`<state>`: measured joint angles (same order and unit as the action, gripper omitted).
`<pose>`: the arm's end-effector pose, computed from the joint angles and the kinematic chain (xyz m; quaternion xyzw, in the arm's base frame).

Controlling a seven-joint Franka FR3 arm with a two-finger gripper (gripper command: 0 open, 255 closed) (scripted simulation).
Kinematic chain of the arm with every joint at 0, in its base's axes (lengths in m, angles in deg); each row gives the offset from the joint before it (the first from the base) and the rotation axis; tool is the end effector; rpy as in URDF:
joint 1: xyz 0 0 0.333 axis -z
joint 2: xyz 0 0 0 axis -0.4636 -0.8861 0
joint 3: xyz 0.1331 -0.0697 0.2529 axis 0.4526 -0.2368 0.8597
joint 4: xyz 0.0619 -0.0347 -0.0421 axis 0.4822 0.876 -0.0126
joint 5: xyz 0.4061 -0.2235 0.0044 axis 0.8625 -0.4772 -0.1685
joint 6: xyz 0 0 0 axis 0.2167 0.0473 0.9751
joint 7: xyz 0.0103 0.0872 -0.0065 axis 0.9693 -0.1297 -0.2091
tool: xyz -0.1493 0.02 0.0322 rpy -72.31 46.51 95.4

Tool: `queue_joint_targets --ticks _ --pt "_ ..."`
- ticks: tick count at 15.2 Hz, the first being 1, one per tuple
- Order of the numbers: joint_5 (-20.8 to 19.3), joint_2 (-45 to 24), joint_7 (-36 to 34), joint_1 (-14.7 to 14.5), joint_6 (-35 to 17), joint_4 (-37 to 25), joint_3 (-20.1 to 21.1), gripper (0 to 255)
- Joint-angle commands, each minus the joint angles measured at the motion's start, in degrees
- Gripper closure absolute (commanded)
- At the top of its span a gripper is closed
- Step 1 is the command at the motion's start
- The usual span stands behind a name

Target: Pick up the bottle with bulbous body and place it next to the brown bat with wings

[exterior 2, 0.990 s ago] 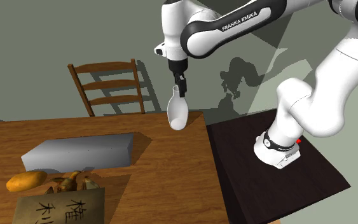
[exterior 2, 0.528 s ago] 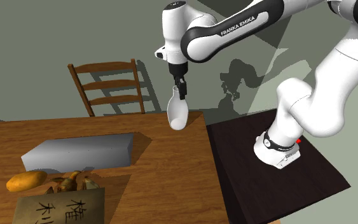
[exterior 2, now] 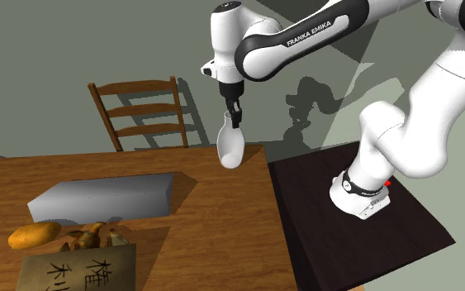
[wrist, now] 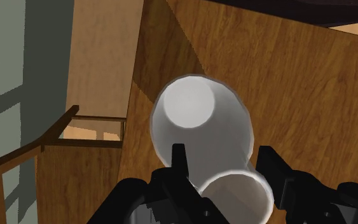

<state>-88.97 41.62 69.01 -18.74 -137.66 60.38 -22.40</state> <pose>0.4581 -0.3027 0.3267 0.9991 -0.0317 -0.0267 0.0001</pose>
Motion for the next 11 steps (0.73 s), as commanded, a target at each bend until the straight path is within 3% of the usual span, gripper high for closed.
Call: queue_joint_targets --ticks 1,4,11 --pt "0.0 0.0 0.0 0.0 0.0 0.0 0.0 255" --pt "0.0 0.0 0.0 0.0 0.0 0.0 0.0 255" --pt "-0.3 1.8 -0.3 -0.1 5.5 -3.8 0.5 255"
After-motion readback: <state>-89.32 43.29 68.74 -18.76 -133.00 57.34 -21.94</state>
